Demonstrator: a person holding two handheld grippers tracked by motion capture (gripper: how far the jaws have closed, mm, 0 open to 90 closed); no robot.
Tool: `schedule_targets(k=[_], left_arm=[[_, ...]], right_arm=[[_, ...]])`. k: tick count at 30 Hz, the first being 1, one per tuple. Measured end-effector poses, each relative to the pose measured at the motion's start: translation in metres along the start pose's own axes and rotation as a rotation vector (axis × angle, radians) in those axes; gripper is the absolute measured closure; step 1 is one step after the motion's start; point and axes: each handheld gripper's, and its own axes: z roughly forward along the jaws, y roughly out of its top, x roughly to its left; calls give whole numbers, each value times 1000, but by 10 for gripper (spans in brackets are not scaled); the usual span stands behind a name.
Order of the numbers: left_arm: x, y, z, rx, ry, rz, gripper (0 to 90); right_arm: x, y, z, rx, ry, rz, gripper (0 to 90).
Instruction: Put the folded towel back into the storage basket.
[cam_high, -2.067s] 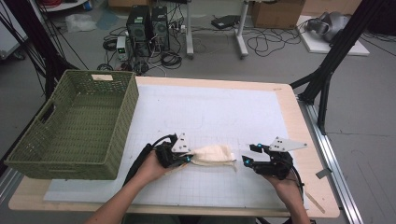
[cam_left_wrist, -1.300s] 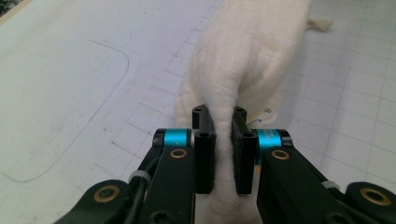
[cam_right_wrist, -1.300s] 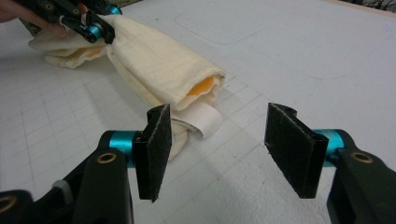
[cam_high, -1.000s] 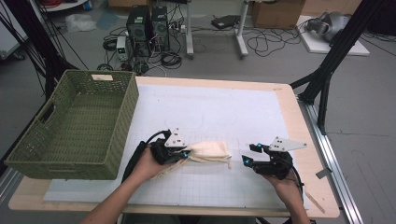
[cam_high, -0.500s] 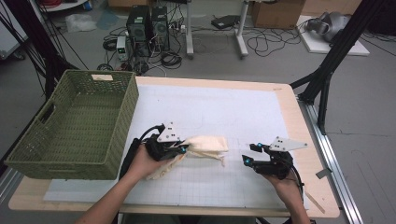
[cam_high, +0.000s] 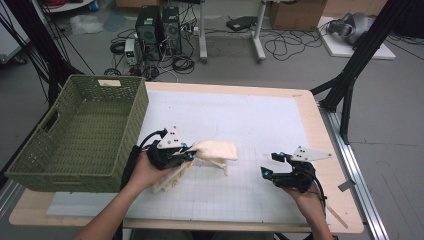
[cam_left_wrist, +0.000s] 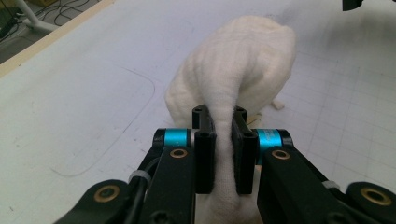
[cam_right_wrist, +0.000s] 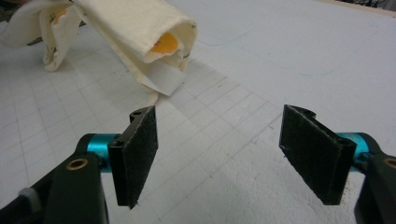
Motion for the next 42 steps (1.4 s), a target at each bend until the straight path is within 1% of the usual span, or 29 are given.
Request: schedule_targets(k=[6, 9, 15, 18, 20, 21, 26, 31, 32, 34, 39, 42], left_arm=[[3, 1, -11, -37, -9, -8, 823], [6, 1, -18, -61, -9, -25, 823], [11, 1, -30, -85, -23, -26, 823], [13, 1, -35, -100, -37, -25, 823], [14, 1, -37, -118, -45, -26, 823], [15, 1, -38, -119, -43, -27, 823], [17, 1, -41, -145, -62, -37, 823], [19, 3, -45, -165, -73, -24, 823], [18, 4, -46, -174, -77, -30, 823], [19, 5, -50, -185, -82, -26, 822], [21, 9, -61, -212, -76, -25, 822], [24, 12, -69, -217, -72, -20, 822]], right_arm=[[0, 0, 0, -6, -11, 3, 234], [0, 0, 0, -2, -14, 11, 218], [0, 0, 1, 0, -20, 16, 191], [0, -1, 1, -1, -21, 16, 177], [1, -1, 1, -1, -21, 20, 174], [0, -1, 1, -3, -21, 18, 172], [0, -1, 1, -2, -25, 14, 163], [0, -1, 1, -4, -26, 14, 157], [0, -1, 1, -4, -26, 15, 154], [0, -1, 1, -4, -28, 14, 150], [0, -1, 1, -6, -31, 18, 143], [0, -1, 2, -3, -31, 18, 138]])
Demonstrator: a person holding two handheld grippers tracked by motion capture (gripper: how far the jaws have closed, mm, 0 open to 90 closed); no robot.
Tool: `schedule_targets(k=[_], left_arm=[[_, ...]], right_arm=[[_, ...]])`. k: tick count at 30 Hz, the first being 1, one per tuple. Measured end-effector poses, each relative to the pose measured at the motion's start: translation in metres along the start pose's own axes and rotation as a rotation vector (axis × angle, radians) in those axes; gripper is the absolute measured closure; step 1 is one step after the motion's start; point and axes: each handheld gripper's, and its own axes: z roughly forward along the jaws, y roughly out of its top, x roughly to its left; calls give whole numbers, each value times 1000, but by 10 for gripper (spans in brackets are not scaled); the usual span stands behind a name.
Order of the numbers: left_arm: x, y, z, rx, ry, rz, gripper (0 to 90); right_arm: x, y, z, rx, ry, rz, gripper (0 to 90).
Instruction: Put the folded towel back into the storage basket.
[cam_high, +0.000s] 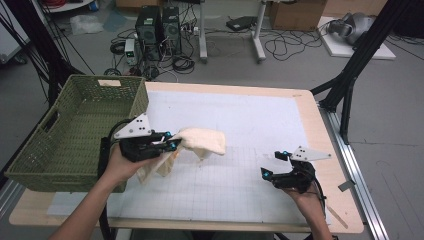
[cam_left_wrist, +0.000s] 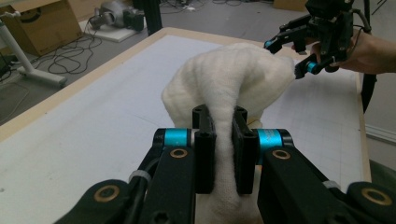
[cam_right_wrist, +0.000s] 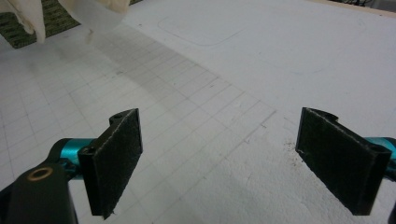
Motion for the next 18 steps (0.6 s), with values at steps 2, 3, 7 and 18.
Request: schedule_targets(k=[2, 3, 7, 18], left_arm=[[2, 2, -5, -11, 3, -1, 822], [3, 3, -7, -16, 4, -6, 822], [7, 4, -15, -16, 11, -4, 822], [16, 10, -33, -27, 58, -12, 822]], right_arm=[[0, 0, 0, 1, -3, -5, 135], [0, 0, 0, 1, -2, -3, 135], [-1, 0, 0, -1, -3, -4, 131], [0, 0, 1, 7, -7, -1, 125]])
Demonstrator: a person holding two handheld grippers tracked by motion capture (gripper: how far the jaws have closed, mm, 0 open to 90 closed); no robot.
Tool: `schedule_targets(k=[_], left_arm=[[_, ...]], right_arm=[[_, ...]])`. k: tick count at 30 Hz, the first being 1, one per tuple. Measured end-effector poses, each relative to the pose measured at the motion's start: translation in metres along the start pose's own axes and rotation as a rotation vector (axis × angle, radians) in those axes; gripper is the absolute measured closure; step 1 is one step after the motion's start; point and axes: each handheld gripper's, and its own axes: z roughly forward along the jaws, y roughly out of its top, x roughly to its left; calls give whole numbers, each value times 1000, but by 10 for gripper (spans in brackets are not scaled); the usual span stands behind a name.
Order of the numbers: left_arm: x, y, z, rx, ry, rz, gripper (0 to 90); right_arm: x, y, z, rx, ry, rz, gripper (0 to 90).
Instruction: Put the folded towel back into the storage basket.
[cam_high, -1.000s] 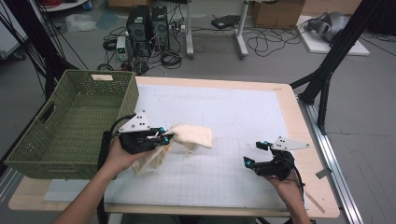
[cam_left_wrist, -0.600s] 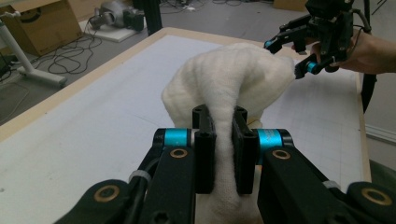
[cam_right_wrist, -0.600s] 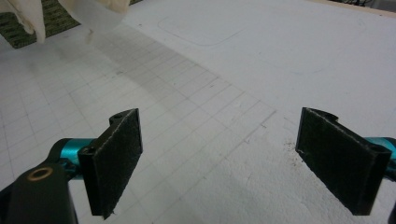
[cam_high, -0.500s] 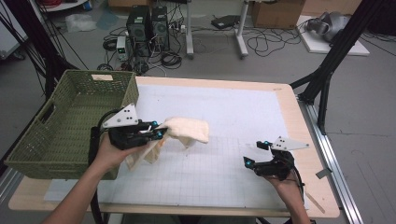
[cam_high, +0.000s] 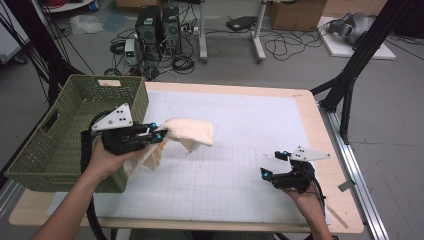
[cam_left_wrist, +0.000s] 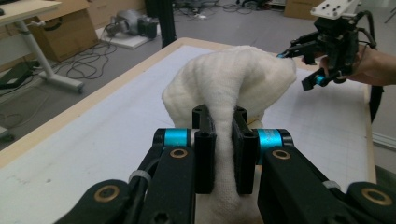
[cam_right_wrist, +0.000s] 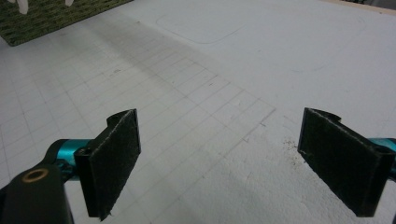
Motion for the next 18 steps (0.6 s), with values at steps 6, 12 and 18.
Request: schedule_targets(k=[6, 12, 18], left_arm=[[7, 4, -10, -14, 28, -10, 822], [12, 9, -20, -34, 47, -17, 822], [19, 13, -31, -43, 79, -25, 822]], right_arm=[[0, 0, 0, 1, 1, 2, 125], [0, 0, 1, 1, 1, -1, 125], [0, 0, 1, 5, 1, 1, 125]])
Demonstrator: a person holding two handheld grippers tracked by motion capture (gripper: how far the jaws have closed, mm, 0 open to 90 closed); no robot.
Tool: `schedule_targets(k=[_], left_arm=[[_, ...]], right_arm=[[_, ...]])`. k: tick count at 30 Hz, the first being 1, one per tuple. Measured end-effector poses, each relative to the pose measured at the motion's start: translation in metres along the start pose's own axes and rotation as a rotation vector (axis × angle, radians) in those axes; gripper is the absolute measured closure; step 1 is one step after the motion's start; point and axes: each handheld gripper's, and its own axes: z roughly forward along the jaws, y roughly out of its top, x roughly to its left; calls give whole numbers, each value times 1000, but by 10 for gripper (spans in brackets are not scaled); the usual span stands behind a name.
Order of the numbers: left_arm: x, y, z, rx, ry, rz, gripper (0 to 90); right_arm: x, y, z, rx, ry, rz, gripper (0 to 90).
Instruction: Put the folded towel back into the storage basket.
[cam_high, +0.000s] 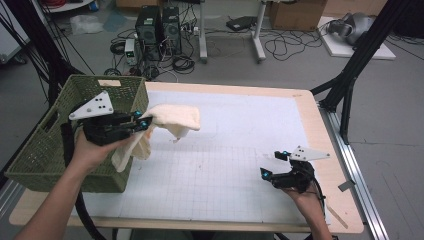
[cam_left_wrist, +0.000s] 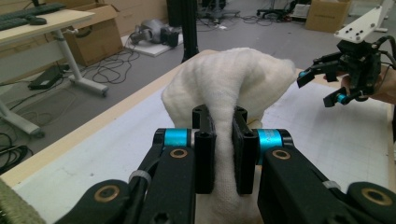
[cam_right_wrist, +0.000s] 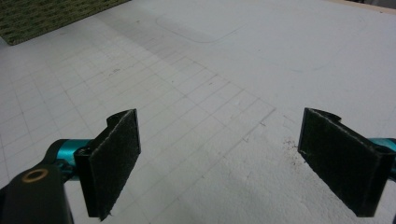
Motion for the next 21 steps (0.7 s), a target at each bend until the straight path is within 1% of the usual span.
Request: schedule_targets(k=[8, 11, 13, 21], left_arm=[[11, 3, -16, -16, 44, -11, 822], [15, 3, -22, -26, 61, -23, 822], [18, 3, -26, -28, 73, -23, 822], [29, 4, -46, -45, 133, -43, 821]], right_arm=[[-1, 0, 1, 0, -1, -6, 124], [0, 0, 1, 4, 2, -5, 125], [0, 0, 2, 5, 3, -8, 125], [0, 0, 3, 12, 2, -7, 125]])
